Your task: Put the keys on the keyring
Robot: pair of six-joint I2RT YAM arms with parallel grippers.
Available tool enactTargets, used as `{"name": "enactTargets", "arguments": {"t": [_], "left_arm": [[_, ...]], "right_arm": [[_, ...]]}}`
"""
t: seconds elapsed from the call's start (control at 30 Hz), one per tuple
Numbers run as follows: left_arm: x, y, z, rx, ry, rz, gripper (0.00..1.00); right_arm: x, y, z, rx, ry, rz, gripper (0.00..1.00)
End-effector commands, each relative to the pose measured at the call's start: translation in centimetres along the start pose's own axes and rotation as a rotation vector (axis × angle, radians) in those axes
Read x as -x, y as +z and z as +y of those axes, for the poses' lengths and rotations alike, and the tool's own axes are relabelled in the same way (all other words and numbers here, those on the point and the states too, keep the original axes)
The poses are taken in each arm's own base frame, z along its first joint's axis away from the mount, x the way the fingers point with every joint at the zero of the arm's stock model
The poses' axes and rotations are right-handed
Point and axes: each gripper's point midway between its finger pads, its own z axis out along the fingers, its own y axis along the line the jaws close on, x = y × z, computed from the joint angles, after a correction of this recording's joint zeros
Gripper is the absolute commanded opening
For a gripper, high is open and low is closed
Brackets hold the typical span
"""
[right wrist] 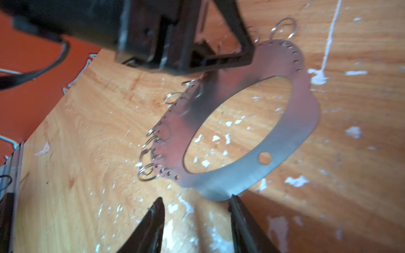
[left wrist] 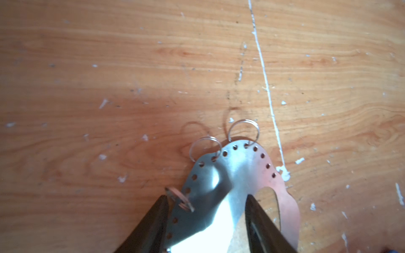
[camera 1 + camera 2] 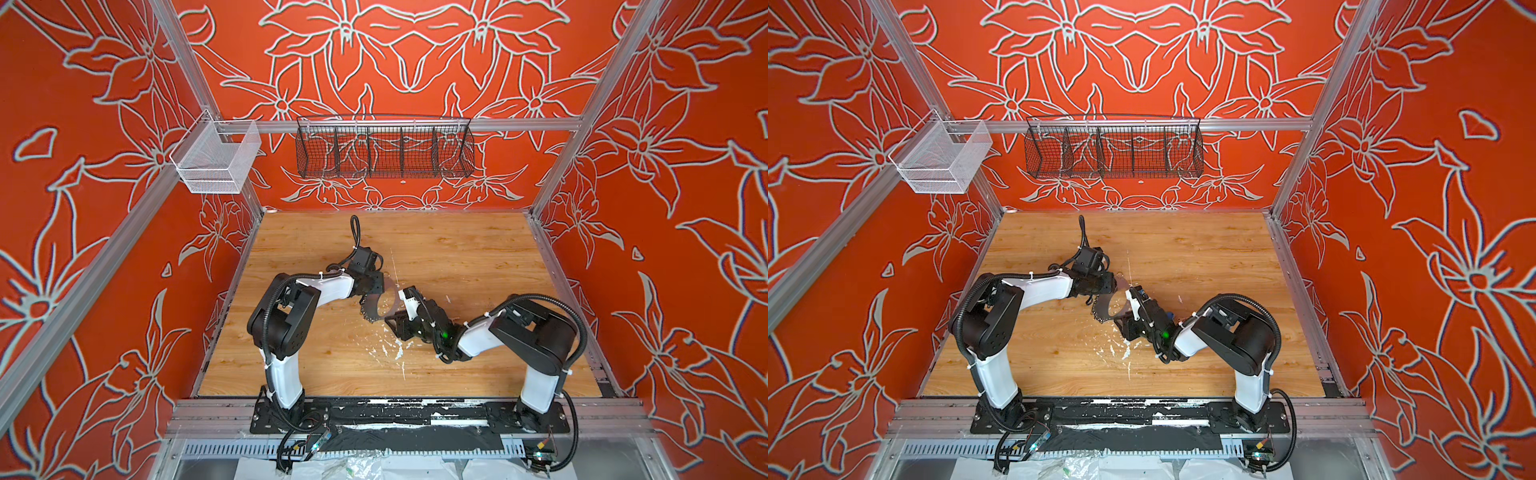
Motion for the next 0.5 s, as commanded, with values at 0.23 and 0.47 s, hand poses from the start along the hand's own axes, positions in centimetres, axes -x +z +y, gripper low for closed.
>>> {"name": "enactTargets", "arguments": {"t": [0.23, 0.47], "left_arm": [[-2.4, 0.3, -4.0, -0.054, 0.177, 0.027, 0.57], [-0.8, -1.8, -4.2, -0.042, 0.18, -0.037, 0.66]], "right_arm": [[0.7, -1.1, 4.4, 0.068, -0.058, -0.12, 0.5], [2.5, -4.2, 4.9, 0.048, -0.093, -0.212, 0.52]]}}
